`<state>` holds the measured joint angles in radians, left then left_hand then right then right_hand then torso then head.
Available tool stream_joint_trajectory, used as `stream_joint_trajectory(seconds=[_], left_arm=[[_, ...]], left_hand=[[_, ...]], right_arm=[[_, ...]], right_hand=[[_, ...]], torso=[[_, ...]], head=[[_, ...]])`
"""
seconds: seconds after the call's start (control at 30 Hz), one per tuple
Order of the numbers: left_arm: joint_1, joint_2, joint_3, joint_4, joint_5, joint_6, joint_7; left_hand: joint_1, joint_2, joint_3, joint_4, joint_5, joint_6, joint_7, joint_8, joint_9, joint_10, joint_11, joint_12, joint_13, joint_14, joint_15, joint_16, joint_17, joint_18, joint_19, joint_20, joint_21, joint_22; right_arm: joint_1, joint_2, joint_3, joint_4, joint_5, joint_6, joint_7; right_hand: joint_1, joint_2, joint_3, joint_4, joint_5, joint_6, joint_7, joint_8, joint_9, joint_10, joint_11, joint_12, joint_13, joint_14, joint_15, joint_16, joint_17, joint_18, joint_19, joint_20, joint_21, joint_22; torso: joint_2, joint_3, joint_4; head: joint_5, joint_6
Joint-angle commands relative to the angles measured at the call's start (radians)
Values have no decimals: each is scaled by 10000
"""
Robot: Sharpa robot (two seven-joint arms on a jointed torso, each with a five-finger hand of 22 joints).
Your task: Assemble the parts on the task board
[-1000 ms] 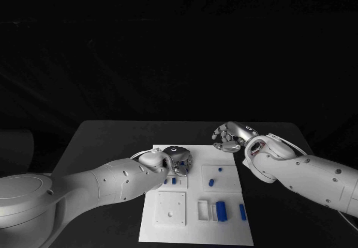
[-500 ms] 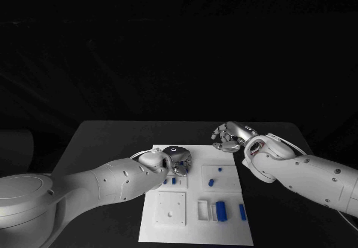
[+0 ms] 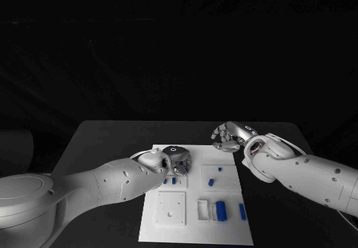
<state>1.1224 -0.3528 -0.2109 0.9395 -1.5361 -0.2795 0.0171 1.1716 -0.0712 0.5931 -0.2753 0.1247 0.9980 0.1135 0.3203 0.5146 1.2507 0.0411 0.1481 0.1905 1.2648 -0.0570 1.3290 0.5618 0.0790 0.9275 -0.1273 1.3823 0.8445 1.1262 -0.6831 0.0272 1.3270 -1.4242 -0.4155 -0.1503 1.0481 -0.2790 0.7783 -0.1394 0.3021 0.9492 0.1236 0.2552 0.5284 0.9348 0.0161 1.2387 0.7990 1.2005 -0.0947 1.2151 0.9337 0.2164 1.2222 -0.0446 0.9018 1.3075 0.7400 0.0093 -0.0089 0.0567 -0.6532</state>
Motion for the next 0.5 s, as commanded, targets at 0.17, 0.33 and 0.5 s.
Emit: stream_joint_trajectory(seconds=[0.17,0.33,0.5], left_arm=[[-136,-155,-85,39,135,-34,-137],[-136,-234,-82,178,301,-290,-34],[-136,-340,-77,314,371,-470,27]], left_hand=[[-3,127,5,-43,50,107,-23,61,24,245,69,61,35,35,-83,29,-8,1281,90,-180,55,-4],[-2,135,6,-46,61,118,-27,65,24,256,61,63,39,48,-91,29,-9,1281,99,-189,57,-5],[-1,147,12,-49,107,126,-29,63,23,273,50,62,43,80,-103,32,-10,1280,117,-207,58,-9]], right_arm=[[0,4,4,23,-18,14,96],[0,-10,4,30,-18,-9,100],[0,-18,4,44,-18,-37,108]], right_hand=[[-14,45,-28,-51,44,3,75,-21,0,-8,38,45,-11,15,65,-42,-13,454,-3,-59,-28,171],[-15,45,-30,-51,45,8,74,-17,2,-8,37,46,-12,15,64,-41,-13,454,-3,-59,-28,171],[-15,44,-32,-52,47,11,73,-14,4,-9,36,47,-13,15,63,-41,-13,454,-3,-59,-28,171]], torso=[[1,1,-2],[-3,2,1],[-2,4,-2]], head=[[34,17],[30,25],[41,50]])
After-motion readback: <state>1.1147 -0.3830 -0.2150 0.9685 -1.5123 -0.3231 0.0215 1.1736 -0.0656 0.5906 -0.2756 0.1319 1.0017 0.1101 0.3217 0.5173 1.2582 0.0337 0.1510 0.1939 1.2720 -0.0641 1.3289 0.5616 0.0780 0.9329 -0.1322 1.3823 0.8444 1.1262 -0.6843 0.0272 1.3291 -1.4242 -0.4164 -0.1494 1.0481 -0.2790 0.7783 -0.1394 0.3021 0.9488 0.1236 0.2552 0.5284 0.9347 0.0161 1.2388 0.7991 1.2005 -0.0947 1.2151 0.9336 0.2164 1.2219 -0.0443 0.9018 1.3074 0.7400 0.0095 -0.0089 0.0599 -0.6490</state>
